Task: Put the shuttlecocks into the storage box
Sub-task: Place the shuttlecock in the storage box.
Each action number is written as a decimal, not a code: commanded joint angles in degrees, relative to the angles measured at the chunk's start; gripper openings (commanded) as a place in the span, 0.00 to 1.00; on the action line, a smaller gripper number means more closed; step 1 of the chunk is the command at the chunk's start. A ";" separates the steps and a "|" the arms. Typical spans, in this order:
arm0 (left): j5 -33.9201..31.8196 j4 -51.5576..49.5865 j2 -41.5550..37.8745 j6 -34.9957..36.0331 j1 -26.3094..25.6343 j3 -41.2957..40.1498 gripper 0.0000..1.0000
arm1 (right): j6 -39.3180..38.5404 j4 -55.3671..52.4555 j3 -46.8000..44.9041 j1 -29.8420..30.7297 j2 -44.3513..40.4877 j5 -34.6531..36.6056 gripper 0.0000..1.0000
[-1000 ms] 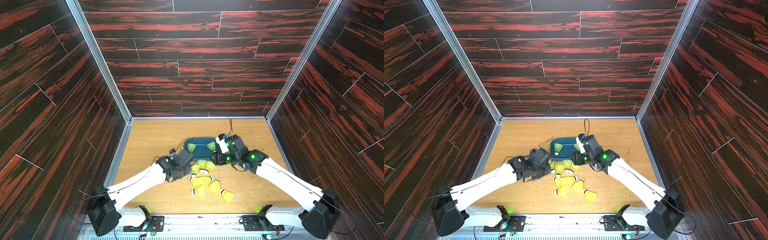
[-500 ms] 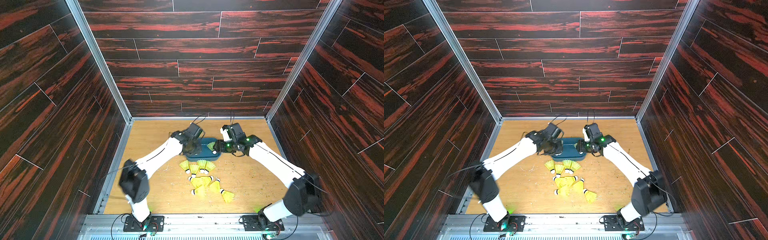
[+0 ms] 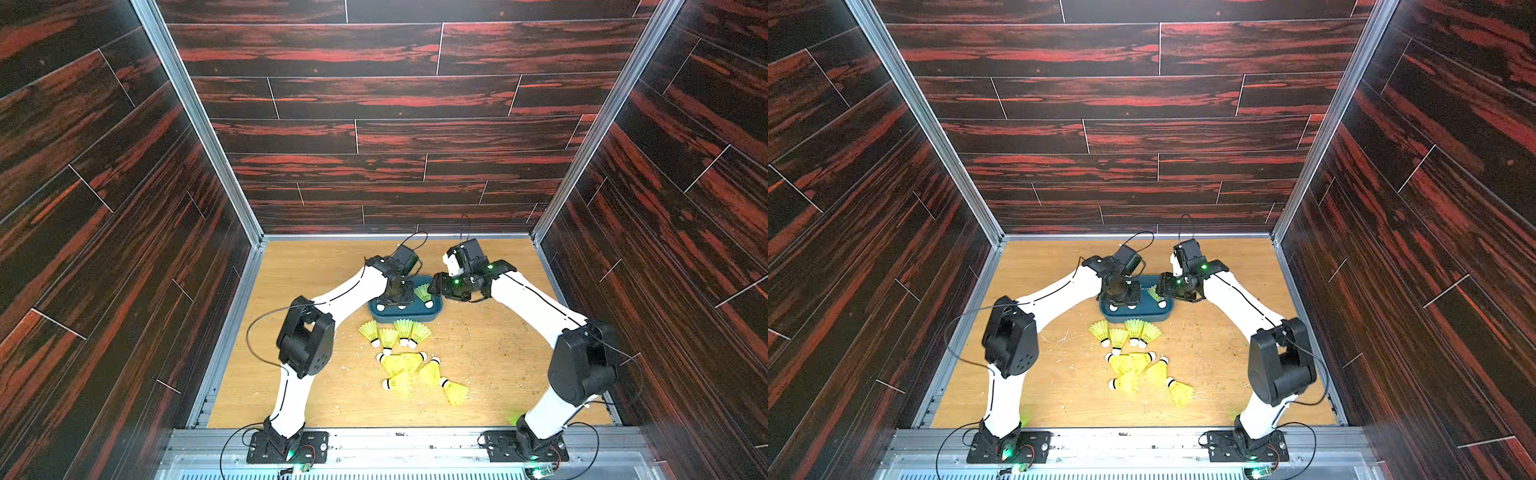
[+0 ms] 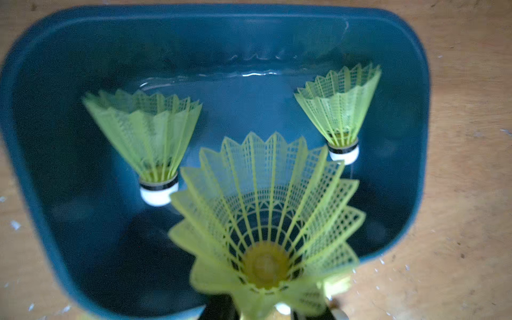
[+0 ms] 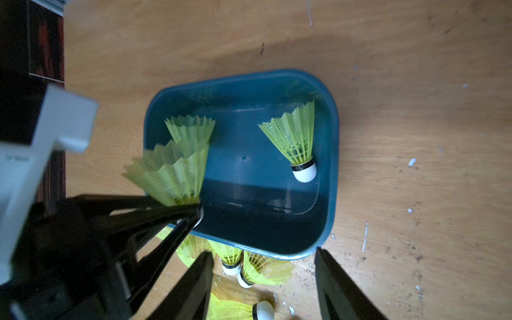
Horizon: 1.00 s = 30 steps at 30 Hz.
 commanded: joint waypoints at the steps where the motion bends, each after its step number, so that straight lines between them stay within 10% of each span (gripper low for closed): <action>1: -1.31 -1.37 1.82 1.60 0.41 2.62 0.14 | 0.15 0.09 1.27 -0.06 1.55 -1.39 0.62; 30: -9.24 -2.04 9.72 -0.68 1.17 5.62 0.24 | -0.38 0.73 2.85 -0.53 5.36 -1.63 0.62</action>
